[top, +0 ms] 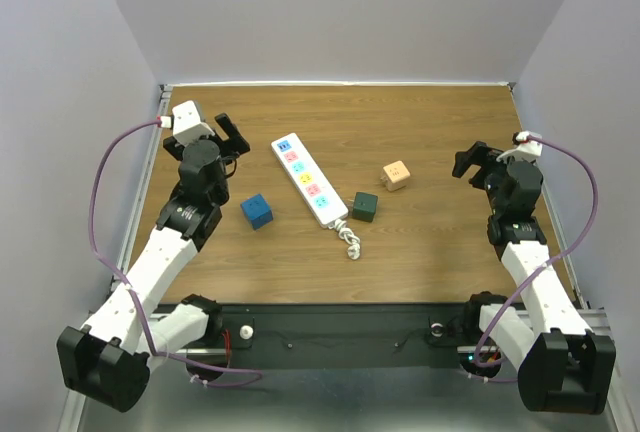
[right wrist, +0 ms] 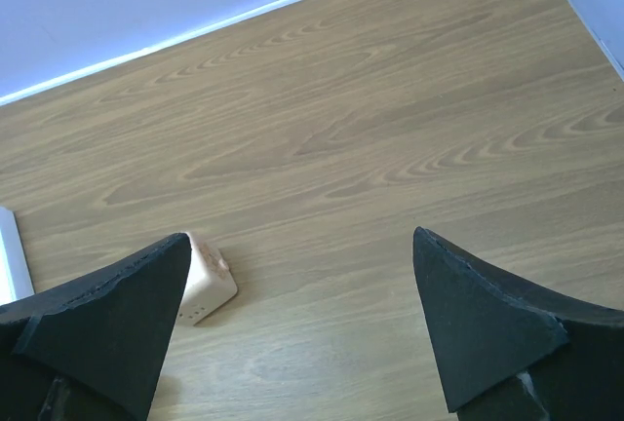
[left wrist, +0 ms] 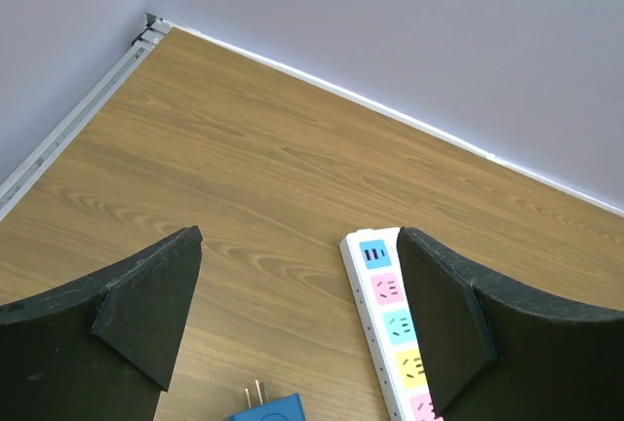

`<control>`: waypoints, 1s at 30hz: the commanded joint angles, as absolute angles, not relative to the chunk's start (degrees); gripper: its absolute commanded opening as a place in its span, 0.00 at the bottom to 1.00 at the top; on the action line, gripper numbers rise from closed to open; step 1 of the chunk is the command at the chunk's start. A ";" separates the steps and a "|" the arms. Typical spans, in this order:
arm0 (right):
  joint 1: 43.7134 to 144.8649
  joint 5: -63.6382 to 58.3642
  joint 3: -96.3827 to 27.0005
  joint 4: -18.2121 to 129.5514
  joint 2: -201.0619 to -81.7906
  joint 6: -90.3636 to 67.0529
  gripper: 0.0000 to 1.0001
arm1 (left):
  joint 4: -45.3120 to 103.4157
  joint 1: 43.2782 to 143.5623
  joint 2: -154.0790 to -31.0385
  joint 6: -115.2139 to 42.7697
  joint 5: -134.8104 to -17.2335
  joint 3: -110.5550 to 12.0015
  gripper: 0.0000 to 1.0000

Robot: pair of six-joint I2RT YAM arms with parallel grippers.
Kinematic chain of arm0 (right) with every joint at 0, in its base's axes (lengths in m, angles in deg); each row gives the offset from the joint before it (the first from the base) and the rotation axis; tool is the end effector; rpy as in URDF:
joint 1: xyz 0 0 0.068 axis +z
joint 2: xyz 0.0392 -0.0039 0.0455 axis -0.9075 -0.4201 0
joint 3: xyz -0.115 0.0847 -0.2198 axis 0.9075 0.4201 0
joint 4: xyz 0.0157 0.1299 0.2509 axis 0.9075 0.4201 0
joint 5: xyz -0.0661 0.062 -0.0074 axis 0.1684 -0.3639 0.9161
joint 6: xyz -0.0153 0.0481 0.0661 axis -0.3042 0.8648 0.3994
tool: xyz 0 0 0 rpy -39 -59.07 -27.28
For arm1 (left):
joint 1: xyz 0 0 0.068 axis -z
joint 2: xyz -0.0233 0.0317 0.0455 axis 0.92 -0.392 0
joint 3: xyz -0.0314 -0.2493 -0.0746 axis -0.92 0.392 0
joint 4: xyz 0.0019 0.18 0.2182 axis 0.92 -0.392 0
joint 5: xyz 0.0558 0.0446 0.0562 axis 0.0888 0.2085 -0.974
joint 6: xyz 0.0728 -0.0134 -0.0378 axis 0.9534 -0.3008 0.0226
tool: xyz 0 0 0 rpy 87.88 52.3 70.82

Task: Insert the plug

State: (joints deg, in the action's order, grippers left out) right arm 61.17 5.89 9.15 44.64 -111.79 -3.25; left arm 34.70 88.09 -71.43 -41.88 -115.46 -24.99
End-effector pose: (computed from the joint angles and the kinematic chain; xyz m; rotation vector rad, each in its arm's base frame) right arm 0.2788 -0.0206 0.2543 0.3003 1.7073 0.1311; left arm 0.2758 -0.0665 0.3519 -0.3748 1.5056 -0.1093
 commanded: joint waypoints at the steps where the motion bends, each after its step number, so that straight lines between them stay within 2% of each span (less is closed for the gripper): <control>1: 61.56 5.44 7.81 44.00 -111.41 -3.62 1.00 | 35.91 89.94 -71.12 -39.94 -117.50 -26.15 0.93; 6: 62.34 3.77 7.02 44.79 -112.81 -3.71 1.00 | 37.31 93.19 -72.43 -38.19 -114.00 -25.80 0.92; 11: 66.81 7.46 5.96 46.90 -115.10 -3.97 1.00 | 37.58 98.11 -77.00 -36.16 -112.85 -27.12 0.90; 19: 74.74 12.21 6.14 51.91 -119.23 0.95 1.00 | 45.21 102.43 -80.26 -37.56 -100.03 -23.96 0.90; 30: 78.17 6.60 5.52 42.52 -129.15 -0.18 1.00 | 49.79 106.56 -90.61 -37.03 -86.94 -26.94 0.90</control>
State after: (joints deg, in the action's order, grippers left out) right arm 77.57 9.36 7.97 49.99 -127.85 0.97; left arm 45.58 105.57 -88.29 -37.55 -94.20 -24.07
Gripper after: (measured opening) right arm 0.998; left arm 0.901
